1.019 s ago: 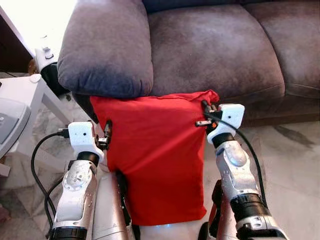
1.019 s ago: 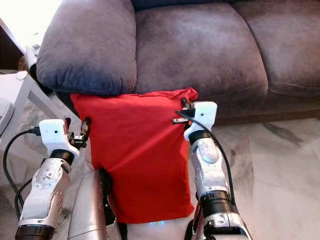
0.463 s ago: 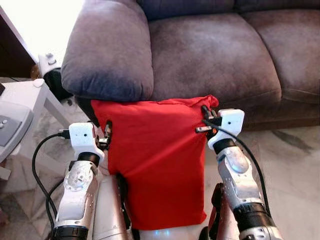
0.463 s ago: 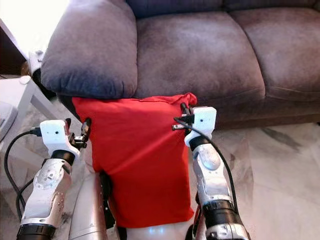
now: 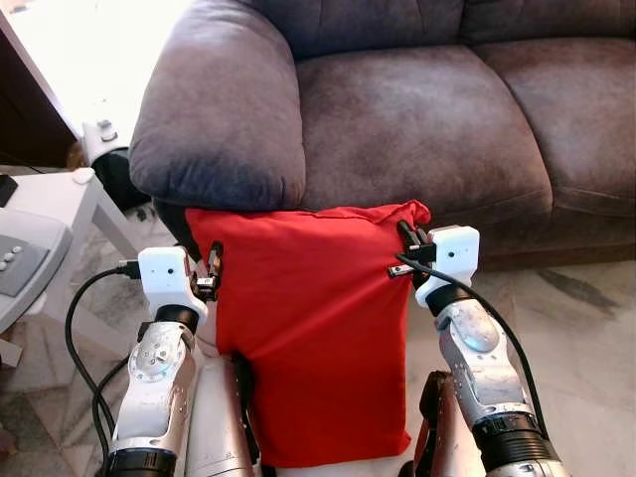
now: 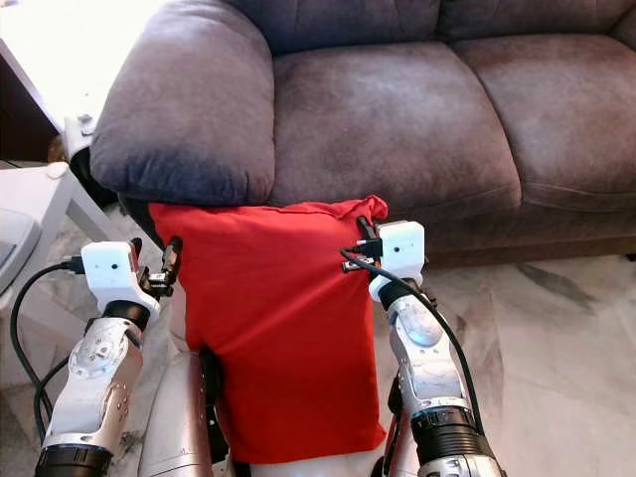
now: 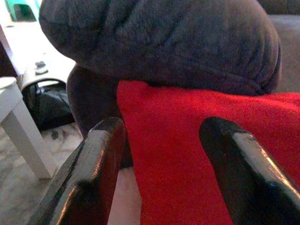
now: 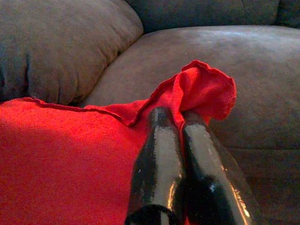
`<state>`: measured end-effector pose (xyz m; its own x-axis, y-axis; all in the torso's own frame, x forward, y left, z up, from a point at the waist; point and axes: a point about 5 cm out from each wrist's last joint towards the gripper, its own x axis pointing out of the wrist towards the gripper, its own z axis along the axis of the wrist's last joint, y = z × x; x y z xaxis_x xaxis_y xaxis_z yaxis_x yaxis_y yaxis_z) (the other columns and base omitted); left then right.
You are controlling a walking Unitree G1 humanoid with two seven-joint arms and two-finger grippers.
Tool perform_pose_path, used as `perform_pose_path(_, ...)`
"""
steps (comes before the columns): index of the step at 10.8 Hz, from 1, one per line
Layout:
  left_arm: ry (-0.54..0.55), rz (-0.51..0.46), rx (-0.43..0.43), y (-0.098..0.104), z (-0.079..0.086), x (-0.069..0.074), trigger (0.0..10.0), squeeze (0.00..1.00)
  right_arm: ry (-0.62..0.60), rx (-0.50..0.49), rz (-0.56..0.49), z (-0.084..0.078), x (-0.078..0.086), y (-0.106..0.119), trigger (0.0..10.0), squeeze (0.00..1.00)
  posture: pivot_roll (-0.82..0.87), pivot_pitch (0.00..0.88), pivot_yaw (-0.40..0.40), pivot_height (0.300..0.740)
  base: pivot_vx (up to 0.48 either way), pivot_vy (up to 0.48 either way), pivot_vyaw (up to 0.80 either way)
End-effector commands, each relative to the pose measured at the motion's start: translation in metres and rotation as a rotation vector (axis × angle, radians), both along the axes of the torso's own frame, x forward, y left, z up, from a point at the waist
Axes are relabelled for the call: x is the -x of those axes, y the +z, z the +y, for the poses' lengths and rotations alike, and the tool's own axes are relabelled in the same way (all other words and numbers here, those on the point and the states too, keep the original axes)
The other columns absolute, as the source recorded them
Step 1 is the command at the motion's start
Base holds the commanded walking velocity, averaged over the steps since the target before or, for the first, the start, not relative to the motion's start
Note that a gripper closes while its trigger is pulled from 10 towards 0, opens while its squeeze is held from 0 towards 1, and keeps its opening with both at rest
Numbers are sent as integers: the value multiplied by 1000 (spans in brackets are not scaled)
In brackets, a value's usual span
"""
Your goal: Move the pillow to the sofa from floor
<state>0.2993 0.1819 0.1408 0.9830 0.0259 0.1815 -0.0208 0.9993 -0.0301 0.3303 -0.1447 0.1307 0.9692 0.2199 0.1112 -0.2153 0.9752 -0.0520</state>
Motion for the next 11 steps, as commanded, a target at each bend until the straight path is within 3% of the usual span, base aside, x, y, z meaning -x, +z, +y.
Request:
perform_pose_path(1, 8, -5, -2, 0, 1, 0, 10000, 0, -18, -17, -49, -1, -1, 12, 10000, 0, 125, 133, 12, 485, 0, 0, 0)
perform_pose_path(11, 6, -7, -7, 1, 4, -2, 10000, 0, -68, -81, -42, -2, 0, 12, 10000, 0, 120, 170, 24, 485, 0, 0, 0)
